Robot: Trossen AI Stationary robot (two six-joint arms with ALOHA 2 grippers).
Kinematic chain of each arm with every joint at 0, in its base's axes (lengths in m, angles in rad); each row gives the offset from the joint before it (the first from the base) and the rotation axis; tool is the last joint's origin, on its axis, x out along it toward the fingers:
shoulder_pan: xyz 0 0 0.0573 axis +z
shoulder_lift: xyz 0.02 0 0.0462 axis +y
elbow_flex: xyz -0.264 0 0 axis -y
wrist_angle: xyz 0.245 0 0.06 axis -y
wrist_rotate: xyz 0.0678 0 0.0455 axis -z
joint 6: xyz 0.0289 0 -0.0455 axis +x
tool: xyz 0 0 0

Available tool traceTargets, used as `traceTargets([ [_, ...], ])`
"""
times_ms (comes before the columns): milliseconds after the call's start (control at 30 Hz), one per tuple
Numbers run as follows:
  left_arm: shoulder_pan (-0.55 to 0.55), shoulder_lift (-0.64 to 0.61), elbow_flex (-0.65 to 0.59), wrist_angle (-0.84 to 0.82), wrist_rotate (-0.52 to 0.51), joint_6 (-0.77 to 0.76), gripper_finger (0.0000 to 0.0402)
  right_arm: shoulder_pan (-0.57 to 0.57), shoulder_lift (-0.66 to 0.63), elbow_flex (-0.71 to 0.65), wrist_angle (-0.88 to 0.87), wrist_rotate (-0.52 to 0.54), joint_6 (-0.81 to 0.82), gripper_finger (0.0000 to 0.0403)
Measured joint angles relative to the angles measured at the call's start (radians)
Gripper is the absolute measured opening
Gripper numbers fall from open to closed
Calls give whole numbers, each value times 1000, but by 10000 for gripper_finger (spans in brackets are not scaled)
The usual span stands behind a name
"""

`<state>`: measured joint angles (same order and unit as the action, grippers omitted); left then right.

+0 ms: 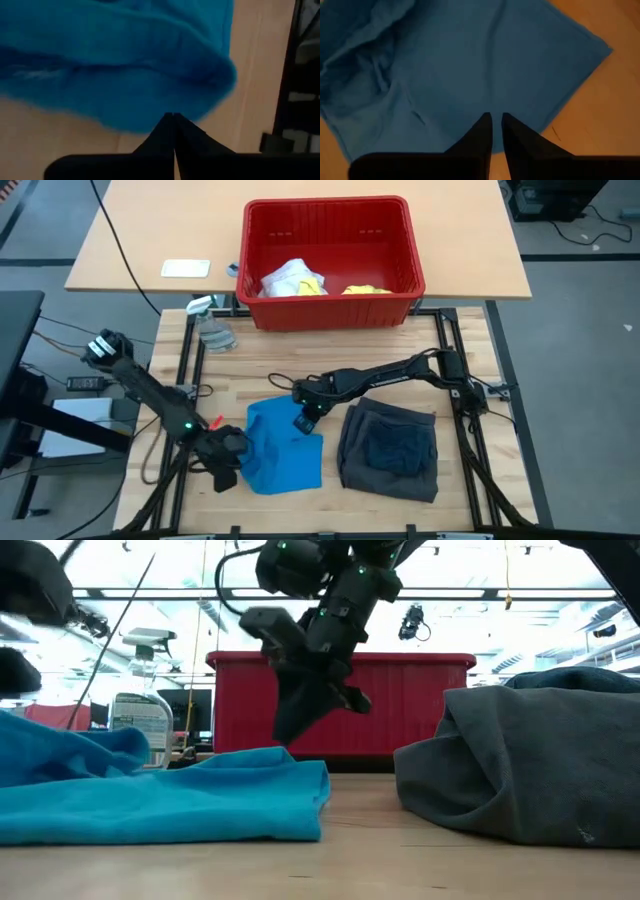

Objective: Fold laundry
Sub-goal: Fold the blue shorts

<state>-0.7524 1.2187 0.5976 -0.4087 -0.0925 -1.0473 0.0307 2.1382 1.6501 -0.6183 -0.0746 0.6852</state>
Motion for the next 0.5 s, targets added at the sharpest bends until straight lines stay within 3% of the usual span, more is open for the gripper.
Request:
traceTargets([
  [167,-57,-123,0,-137,-120,-106,4,2,2,0,-34,-1,-6,51],
  [267,-64,-167,0,-124,-214,-123,4,15,-2,0,-25,-8,-7,51],
  [367,-19,-163,0,-10,-347,-54,4,22,-6,0,15,-24,-8,51],
  [500,97,-111,1,147,-365,106,4,19,3,1,44,-26,-2,51],
])
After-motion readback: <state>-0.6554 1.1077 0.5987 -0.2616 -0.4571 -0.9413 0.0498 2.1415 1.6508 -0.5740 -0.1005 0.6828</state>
